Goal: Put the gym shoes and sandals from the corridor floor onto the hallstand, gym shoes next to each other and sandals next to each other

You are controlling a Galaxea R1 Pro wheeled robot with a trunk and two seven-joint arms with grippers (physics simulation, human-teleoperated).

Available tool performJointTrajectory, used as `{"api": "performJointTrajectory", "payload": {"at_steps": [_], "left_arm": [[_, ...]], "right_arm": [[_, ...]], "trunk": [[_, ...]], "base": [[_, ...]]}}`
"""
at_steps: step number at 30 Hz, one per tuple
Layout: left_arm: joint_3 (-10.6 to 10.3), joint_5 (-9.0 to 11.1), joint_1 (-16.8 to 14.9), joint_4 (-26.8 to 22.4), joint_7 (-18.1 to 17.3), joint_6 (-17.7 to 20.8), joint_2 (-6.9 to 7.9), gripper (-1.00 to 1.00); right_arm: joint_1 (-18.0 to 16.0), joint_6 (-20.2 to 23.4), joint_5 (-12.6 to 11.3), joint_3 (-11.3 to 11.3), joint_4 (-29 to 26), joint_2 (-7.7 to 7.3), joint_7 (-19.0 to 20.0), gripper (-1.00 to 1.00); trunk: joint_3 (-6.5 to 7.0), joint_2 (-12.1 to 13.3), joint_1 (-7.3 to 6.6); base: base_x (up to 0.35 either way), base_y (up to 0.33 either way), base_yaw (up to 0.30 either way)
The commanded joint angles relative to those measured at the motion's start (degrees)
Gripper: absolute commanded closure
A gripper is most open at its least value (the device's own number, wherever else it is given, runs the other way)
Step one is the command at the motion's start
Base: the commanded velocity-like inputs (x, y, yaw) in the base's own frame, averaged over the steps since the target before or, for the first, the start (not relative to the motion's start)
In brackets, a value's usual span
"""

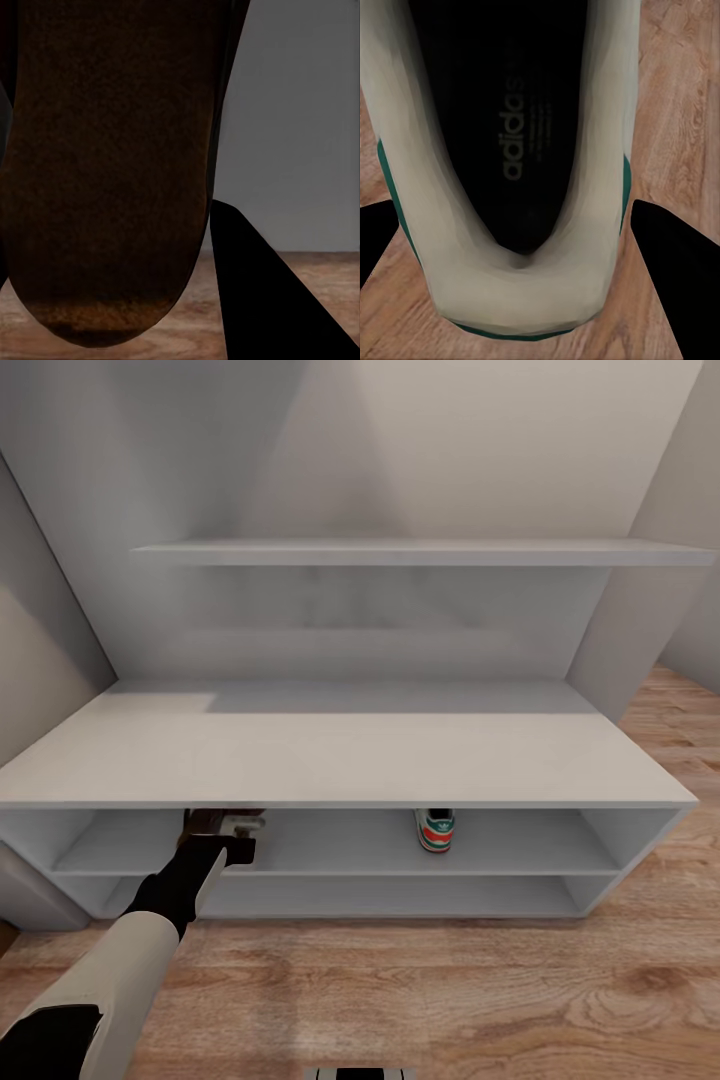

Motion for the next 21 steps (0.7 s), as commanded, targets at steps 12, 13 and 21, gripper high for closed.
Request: {"api": "performJointTrajectory", "payload": {"at_steps": [12,13,21], "left_arm": [[0.2,-0.7,0.0,-0.1,-0.3,0.3,0.05,1.00],[0.2,-0.7,0.0,-0.1,-0.3,0.3,0.05,1.00],[0.1,-0.7,0.0,-0.1,-0.3,0.3,0.06,1.00]], "right_arm": [[0.0,-0.2,-0.4,0.0,0.0,-0.01,-0.1,1.00],[0.0,-0.2,-0.4,0.0,0.0,-0.01,-0.1,1.00],[0.0,-0.2,-0.4,0.0,0.0,-0.01,-0.1,1.00]], "trunk": [[-0.04,0.0,-0.01],[-0.04,0.0,-0.01],[-0.04,0.0,-0.01]], "base": [[0.100,0.000,0.000],[0.003,0.000,0.000],[0.047,0.000,0.000]]}}
